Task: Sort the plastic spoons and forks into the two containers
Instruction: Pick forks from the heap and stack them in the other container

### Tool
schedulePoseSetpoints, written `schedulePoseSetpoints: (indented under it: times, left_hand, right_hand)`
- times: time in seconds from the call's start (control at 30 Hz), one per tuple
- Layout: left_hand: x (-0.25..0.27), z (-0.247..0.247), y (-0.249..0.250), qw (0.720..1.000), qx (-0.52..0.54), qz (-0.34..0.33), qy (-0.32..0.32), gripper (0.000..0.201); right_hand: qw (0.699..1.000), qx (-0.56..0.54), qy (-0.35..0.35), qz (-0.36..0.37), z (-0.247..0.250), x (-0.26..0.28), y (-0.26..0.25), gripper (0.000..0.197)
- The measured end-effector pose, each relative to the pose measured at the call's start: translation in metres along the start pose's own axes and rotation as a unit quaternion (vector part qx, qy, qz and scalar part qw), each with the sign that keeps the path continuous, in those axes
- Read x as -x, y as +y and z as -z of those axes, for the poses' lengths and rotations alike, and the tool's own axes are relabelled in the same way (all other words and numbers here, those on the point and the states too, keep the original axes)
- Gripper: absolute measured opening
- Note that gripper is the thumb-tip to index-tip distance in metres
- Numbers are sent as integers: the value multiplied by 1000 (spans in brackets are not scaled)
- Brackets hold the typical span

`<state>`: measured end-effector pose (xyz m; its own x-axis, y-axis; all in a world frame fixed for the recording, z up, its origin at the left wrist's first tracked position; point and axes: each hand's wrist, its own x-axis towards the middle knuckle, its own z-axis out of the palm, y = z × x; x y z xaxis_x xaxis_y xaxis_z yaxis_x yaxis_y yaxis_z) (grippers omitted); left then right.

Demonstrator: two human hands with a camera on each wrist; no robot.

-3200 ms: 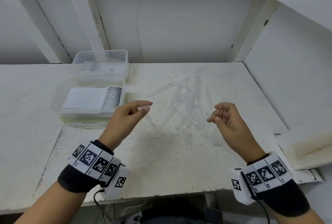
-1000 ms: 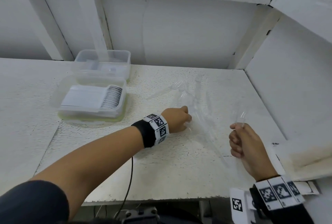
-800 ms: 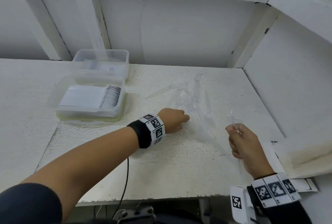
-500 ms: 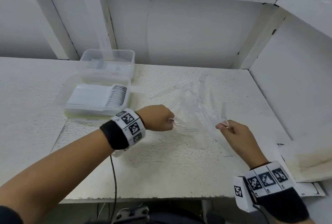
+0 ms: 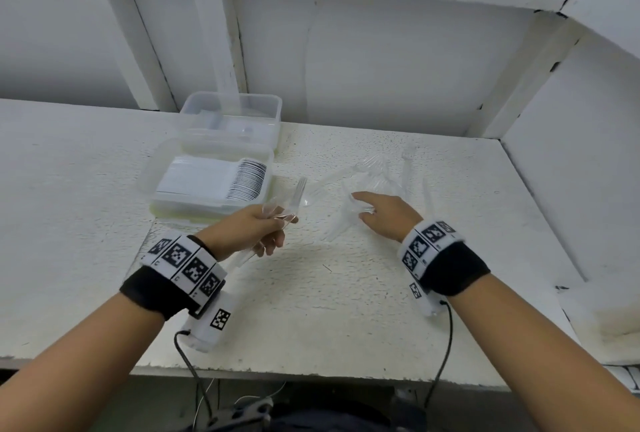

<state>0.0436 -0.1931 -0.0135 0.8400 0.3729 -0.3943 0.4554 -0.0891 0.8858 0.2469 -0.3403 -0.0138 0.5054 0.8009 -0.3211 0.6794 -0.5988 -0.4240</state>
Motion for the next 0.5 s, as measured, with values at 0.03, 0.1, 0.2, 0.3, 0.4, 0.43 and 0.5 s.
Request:
schedulePoseSetpoints:
  times: [0.03,0.1,0.2,0.3,0.4,0.43,0.5]
  left_hand:
    - [2,-1,0,999,36,-4,3,21]
    - [5,-3,1,995,99,-10,12,20]
    - [8,-7,3,985,171,-13,28,17]
    - [11,-10,2,977,209,-12,39,17]
    - [11,-14,0,968,244,-14,53,18]
    - [10,-15,-1,964,259,-15,57,19]
    - [9,-19,0,957,282,-15,60,20]
  right_hand:
    - [999,23,-30,1,-1,-6,-6,43]
    - [996,71,-61,-7,-6,-18,-14,38]
    - [996,73,-25,-37,-15,-28,-16,20]
    - [997,58,-4,-50,-20,-26,-10,18]
    - [999,5,9,-37,-23,-14,-4,24]
    - [999,-22,18,-34,-24,-9,-1,35]
    - [996,-66,41,-35,-26,0,2,47]
